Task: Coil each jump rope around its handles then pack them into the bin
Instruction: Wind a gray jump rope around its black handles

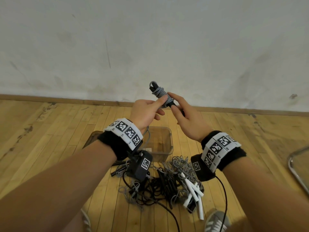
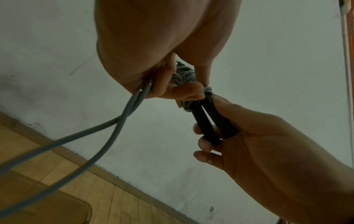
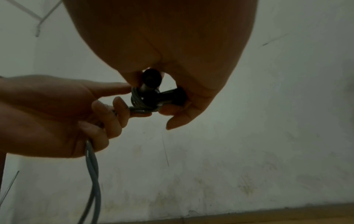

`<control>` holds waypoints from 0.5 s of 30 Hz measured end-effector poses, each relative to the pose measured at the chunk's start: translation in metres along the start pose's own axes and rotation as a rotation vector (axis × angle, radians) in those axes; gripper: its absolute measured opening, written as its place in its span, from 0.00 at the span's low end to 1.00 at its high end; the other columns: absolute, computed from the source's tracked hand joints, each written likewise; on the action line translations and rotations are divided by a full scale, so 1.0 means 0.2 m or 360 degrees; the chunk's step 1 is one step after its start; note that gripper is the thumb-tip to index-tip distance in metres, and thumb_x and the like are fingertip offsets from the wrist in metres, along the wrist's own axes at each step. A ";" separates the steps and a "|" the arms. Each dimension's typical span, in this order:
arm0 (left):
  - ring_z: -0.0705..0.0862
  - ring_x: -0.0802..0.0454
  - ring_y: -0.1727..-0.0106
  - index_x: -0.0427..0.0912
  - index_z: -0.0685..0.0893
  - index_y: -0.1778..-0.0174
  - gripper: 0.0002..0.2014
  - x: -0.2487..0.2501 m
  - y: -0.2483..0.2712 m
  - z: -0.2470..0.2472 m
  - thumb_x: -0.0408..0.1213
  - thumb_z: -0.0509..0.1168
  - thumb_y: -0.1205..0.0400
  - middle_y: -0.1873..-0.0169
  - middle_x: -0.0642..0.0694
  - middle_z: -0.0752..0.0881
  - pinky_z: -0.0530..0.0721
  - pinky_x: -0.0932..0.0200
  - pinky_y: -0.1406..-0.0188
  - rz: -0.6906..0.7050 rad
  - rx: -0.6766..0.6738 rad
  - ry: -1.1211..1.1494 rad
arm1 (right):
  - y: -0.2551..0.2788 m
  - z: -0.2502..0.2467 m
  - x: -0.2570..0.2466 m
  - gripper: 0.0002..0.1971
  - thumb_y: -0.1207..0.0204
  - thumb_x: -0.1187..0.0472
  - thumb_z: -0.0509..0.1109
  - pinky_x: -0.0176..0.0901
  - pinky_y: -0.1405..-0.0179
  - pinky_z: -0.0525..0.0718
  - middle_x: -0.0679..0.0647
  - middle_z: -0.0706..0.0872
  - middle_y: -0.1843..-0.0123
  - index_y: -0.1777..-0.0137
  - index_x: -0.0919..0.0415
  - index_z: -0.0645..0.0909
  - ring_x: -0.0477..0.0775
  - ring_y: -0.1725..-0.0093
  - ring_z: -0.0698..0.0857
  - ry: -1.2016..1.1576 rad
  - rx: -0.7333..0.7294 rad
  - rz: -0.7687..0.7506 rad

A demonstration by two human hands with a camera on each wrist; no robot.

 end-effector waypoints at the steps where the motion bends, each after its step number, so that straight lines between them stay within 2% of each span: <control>1: 0.80 0.59 0.75 0.42 0.93 0.52 0.20 -0.01 -0.01 -0.01 0.58 0.72 0.19 0.71 0.50 0.89 0.72 0.70 0.76 0.0001 -0.0002 0.0020 | 0.00 0.00 0.01 0.23 0.10 0.52 0.61 0.50 0.58 0.85 0.42 0.80 0.61 0.16 0.42 0.67 0.40 0.65 0.78 -0.0090 0.0013 0.0023; 3: 0.78 0.59 0.74 0.41 0.93 0.50 0.20 -0.02 -0.02 -0.01 0.56 0.73 0.18 0.71 0.52 0.87 0.71 0.70 0.78 -0.0023 -0.0047 0.0101 | 0.00 -0.02 0.04 0.27 0.14 0.52 0.69 0.47 0.53 0.91 0.46 0.84 0.53 0.17 0.43 0.68 0.42 0.60 0.84 -0.0350 0.0090 0.0164; 5: 0.78 0.59 0.73 0.40 0.93 0.49 0.18 -0.02 -0.02 0.01 0.54 0.72 0.17 0.70 0.52 0.87 0.70 0.68 0.78 -0.0053 -0.0119 0.0174 | 0.00 -0.02 0.08 0.30 0.17 0.54 0.74 0.50 0.51 0.93 0.54 0.86 0.50 0.17 0.46 0.69 0.50 0.60 0.88 -0.0713 0.0122 0.0377; 8: 0.82 0.59 0.71 0.41 0.92 0.49 0.14 -0.02 -0.01 0.03 0.49 0.71 0.16 0.68 0.51 0.89 0.72 0.67 0.74 -0.0053 -0.0209 0.0226 | 0.02 0.03 0.10 0.22 0.15 0.57 0.70 0.50 0.57 0.92 0.61 0.91 0.53 0.22 0.53 0.76 0.56 0.68 0.88 -0.1066 -0.0082 0.0576; 10: 0.84 0.58 0.69 0.39 0.92 0.47 0.14 -0.02 -0.01 0.04 0.48 0.70 0.14 0.66 0.50 0.90 0.75 0.66 0.70 -0.0051 -0.0248 0.0224 | 0.02 0.04 0.09 0.15 0.14 0.58 0.68 0.48 0.56 0.92 0.62 0.93 0.51 0.29 0.57 0.82 0.55 0.67 0.90 -0.1081 -0.0146 0.0566; 12: 0.84 0.60 0.67 0.39 0.92 0.44 0.15 -0.02 -0.01 0.04 0.48 0.68 0.13 0.65 0.50 0.91 0.78 0.67 0.66 -0.0042 -0.0241 0.0171 | 0.02 0.02 0.09 0.11 0.15 0.61 0.70 0.49 0.52 0.93 0.61 0.92 0.52 0.34 0.56 0.84 0.54 0.64 0.91 -0.1034 -0.0056 0.0507; 15: 0.81 0.61 0.71 0.39 0.90 0.44 0.12 -0.02 -0.01 0.02 0.44 0.71 0.15 0.71 0.51 0.87 0.78 0.66 0.63 0.0042 -0.0122 0.0077 | 0.01 -0.02 0.08 0.16 0.18 0.67 0.73 0.51 0.52 0.93 0.61 0.91 0.52 0.32 0.54 0.83 0.57 0.59 0.92 -0.0886 0.0062 0.0392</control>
Point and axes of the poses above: each hand's wrist, its own y-axis away from the middle knuckle, its own z-axis out of the palm, x = y × z, the point moved 6 cm from there along -y, towards the middle knuckle
